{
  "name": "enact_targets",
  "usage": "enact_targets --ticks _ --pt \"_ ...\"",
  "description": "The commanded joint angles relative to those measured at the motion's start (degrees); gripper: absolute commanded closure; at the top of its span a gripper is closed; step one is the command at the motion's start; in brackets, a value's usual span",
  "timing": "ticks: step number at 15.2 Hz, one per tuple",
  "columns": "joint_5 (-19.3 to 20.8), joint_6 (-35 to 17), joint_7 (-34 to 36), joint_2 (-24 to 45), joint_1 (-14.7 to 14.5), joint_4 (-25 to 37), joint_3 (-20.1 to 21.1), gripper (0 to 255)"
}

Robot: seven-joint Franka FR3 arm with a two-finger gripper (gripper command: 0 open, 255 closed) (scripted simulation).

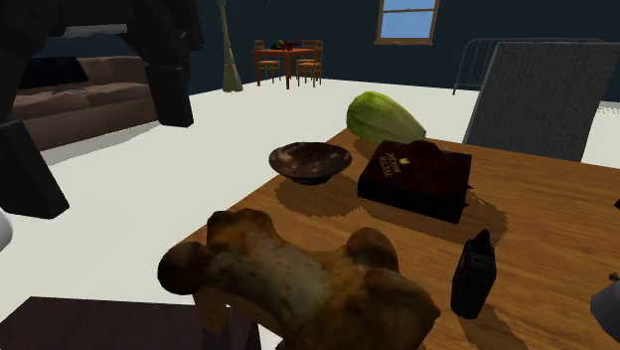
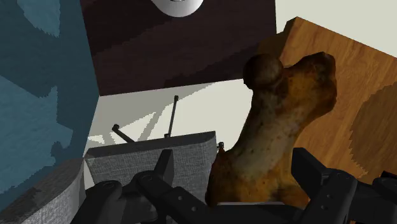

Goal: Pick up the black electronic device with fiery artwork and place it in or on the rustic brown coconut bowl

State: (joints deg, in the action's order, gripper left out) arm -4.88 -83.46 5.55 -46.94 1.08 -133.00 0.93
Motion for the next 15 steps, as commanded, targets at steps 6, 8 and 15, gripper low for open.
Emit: enact_targets --ticks 6,8,15 --pt "-1.68 -12.98 -0.60 3.87 -0.95 -4.53 1.30 0" --pt "-2.36 -18.18 -0.90 6.05 -1.35 -5.73 1.86 0" --pt "-4.54 -35.95 -2.11 16.13 -2.83 -6.97 3.78 0"
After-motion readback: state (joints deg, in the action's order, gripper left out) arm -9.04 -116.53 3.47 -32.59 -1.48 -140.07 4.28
